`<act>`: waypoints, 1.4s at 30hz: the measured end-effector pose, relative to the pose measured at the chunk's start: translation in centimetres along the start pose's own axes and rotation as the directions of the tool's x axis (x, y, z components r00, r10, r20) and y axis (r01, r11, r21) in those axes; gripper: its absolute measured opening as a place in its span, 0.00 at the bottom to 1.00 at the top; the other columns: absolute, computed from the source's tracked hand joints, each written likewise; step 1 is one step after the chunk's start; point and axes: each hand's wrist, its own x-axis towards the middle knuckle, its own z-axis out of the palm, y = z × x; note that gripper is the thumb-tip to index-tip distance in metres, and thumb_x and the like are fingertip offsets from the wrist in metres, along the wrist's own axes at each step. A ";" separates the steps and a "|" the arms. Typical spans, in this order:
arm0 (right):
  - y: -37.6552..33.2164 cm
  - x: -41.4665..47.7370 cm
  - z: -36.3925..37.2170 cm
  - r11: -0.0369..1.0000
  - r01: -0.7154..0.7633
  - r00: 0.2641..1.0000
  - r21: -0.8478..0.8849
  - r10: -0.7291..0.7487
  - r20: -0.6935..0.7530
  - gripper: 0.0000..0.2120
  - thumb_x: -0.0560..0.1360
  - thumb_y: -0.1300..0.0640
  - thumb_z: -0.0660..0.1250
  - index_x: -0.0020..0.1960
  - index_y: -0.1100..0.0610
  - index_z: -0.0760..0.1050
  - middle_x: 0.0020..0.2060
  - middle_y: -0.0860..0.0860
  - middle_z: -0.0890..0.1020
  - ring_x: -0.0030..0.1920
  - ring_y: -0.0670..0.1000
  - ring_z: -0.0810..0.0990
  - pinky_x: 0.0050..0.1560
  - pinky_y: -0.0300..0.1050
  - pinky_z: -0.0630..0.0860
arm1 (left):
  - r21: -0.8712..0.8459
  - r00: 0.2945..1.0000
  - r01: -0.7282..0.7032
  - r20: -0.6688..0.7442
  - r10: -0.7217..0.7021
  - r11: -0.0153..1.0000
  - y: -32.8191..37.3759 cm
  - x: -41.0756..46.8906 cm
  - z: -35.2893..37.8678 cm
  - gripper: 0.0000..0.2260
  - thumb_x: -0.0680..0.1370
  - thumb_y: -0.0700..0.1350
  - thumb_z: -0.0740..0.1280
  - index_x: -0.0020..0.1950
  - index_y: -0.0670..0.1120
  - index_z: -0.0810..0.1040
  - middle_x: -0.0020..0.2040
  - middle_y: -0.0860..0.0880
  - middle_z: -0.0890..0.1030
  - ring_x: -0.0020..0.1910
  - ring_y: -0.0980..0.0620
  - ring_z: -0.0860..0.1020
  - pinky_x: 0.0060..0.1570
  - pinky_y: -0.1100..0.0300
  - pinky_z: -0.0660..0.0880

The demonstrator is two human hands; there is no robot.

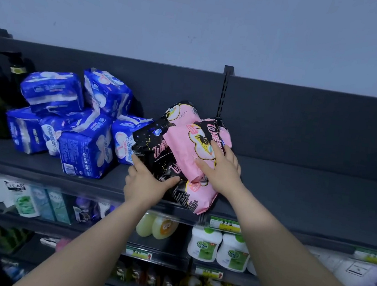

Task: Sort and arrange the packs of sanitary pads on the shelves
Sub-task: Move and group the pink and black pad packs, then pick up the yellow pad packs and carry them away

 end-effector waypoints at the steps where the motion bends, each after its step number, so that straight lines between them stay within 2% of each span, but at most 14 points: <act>1: 0.1 -0.2 0.0 1.000 0.022 1.000 -0.006 -0.022 -0.022 0.34 0.76 0.36 0.61 0.77 0.44 0.53 0.77 0.53 0.53 0.77 0.56 0.49 0.75 0.57 0.48 | 0.035 0.998 -0.024 -0.050 0.026 0.999 0.1 -0.2 -0.2 0.57 0.66 0.65 0.74 0.78 0.41 0.42 0.74 0.39 0.61 0.70 0.37 0.63 0.67 0.45 0.64; 3: 0.0 -0.4 -0.1 0.997 0.069 0.996 -0.020 -0.070 -0.064 0.31 0.77 0.39 0.61 0.76 0.48 0.59 0.75 0.53 0.61 0.75 0.55 0.55 0.74 0.56 0.52 | 0.088 0.977 -0.098 -0.180 0.112 0.991 0.4 -0.7 -0.8 0.50 0.70 0.61 0.72 0.78 0.39 0.47 0.74 0.37 0.60 0.70 0.36 0.63 0.66 0.44 0.63; 5: -0.1 -0.7 -0.5 0.994 0.101 0.990 -0.035 -0.104 -0.099 0.28 0.78 0.42 0.61 0.74 0.51 0.63 0.72 0.52 0.66 0.73 0.55 0.60 0.73 0.54 0.55 | 0.145 0.924 -0.202 -0.300 0.238 0.969 0.7 -1.1 -1.4 0.44 0.71 0.55 0.72 0.77 0.39 0.53 0.74 0.37 0.61 0.70 0.36 0.63 0.67 0.42 0.61; 7: -0.3 -1.1 -1.0 0.991 0.124 0.984 -0.043 -0.128 -0.121 0.25 0.78 0.45 0.62 0.73 0.52 0.66 0.70 0.52 0.70 0.71 0.55 0.63 0.72 0.53 0.57 | 0.236 0.857 -0.326 -0.335 0.392 0.915 0.9 -1.4 -1.8 0.39 0.70 0.52 0.72 0.75 0.41 0.59 0.71 0.38 0.65 0.70 0.37 0.64 0.68 0.42 0.61; 9: -0.4 -1.6 -1.5 0.987 0.147 0.978 -0.057 -0.154 -0.138 0.24 0.77 0.48 0.63 0.71 0.53 0.68 0.67 0.51 0.73 0.69 0.55 0.67 0.71 0.53 0.60 | 0.302 0.809 -0.427 -0.293 0.510 0.852 1.3 -1.7 -2.1 0.32 0.71 0.51 0.71 0.72 0.43 0.66 0.68 0.41 0.69 0.67 0.39 0.67 0.67 0.43 0.62; 12: -0.1 -2.6 -2.5 0.982 0.159 0.973 -0.102 -0.173 -0.154 0.24 0.75 0.47 0.62 0.70 0.52 0.70 0.64 0.50 0.76 0.67 0.54 0.70 0.70 0.54 0.62 | 0.330 0.776 -0.518 -0.208 0.596 0.789 2.4 -2.2 -1.9 0.24 0.72 0.51 0.66 0.66 0.43 0.73 0.62 0.43 0.76 0.61 0.40 0.72 0.63 0.45 0.66; 16: 1.5 -4.6 -4.4 0.976 0.112 0.973 -0.189 -0.146 -0.179 0.23 0.76 0.50 0.64 0.70 0.51 0.69 0.66 0.49 0.75 0.68 0.54 0.69 0.71 0.54 0.59 | 0.318 0.767 -0.589 -0.071 0.638 0.743 4.5 -3.3 -0.1 0.22 0.73 0.52 0.64 0.64 0.43 0.76 0.58 0.44 0.78 0.56 0.40 0.75 0.56 0.47 0.70; 20: 5.3 -7.4 -7.1 0.972 -0.012 0.980 -0.234 -0.036 -0.196 0.25 0.78 0.47 0.63 0.74 0.52 0.65 0.70 0.50 0.71 0.72 0.52 0.65 0.73 0.56 0.55 | 0.273 0.703 -0.689 0.031 0.710 0.671 7.2 -5.2 3.2 0.18 0.73 0.51 0.64 0.59 0.44 0.77 0.53 0.43 0.79 0.50 0.38 0.76 0.49 0.48 0.72; 23: 8.7 -10.2 -9.8 0.960 -0.094 0.974 -0.264 0.034 -0.224 0.25 0.79 0.47 0.62 0.74 0.52 0.64 0.71 0.50 0.70 0.72 0.52 0.65 0.74 0.56 0.55 | 0.230 0.653 -0.750 0.112 0.749 0.620 9.6 -7.3 6.1 0.19 0.74 0.51 0.67 0.62 0.44 0.77 0.57 0.43 0.79 0.54 0.39 0.76 0.53 0.48 0.71; 27: 13.3 -14.5 -14.1 0.929 -0.227 0.950 -0.293 0.144 -0.278 0.25 0.79 0.48 0.61 0.74 0.52 0.65 0.70 0.49 0.71 0.72 0.52 0.65 0.73 0.57 0.55 | 0.170 0.565 -0.824 0.197 0.801 0.540 13.2 -11.5 9.8 0.21 0.77 0.53 0.64 0.67 0.45 0.74 0.62 0.45 0.77 0.58 0.41 0.74 0.56 0.51 0.69; 35: 22.7 -25.6 -23.9 0.822 -0.513 0.811 -0.248 0.368 -0.456 0.26 0.75 0.48 0.62 0.71 0.53 0.68 0.66 0.50 0.75 0.68 0.54 0.70 0.70 0.54 0.59 | -0.063 0.348 -0.917 0.352 0.869 0.393 22.2 -23.5 18.1 0.21 0.80 0.55 0.59 0.72 0.49 0.69 0.67 0.50 0.72 0.64 0.47 0.70 0.62 0.53 0.64; 40: 28.3 -34.3 -30.5 0.699 -0.655 0.715 -0.287 0.449 -0.536 0.24 0.77 0.48 0.62 0.72 0.51 0.67 0.67 0.49 0.75 0.68 0.53 0.70 0.71 0.55 0.59 | -0.211 0.193 -0.932 0.394 0.898 0.293 27.8 -33.5 23.2 0.22 0.77 0.55 0.57 0.67 0.47 0.74 0.63 0.47 0.76 0.59 0.44 0.73 0.57 0.53 0.66; 42: 30.6 -38.4 -33.3 0.653 -0.703 0.670 -0.283 0.474 -0.572 0.24 0.78 0.48 0.61 0.72 0.51 0.67 0.67 0.49 0.74 0.68 0.53 0.70 0.71 0.55 0.59 | -0.263 0.139 -0.930 0.394 0.908 0.256 29.8 -38.1 25.1 0.20 0.78 0.54 0.59 0.67 0.47 0.74 0.63 0.48 0.76 0.60 0.44 0.73 0.57 0.54 0.65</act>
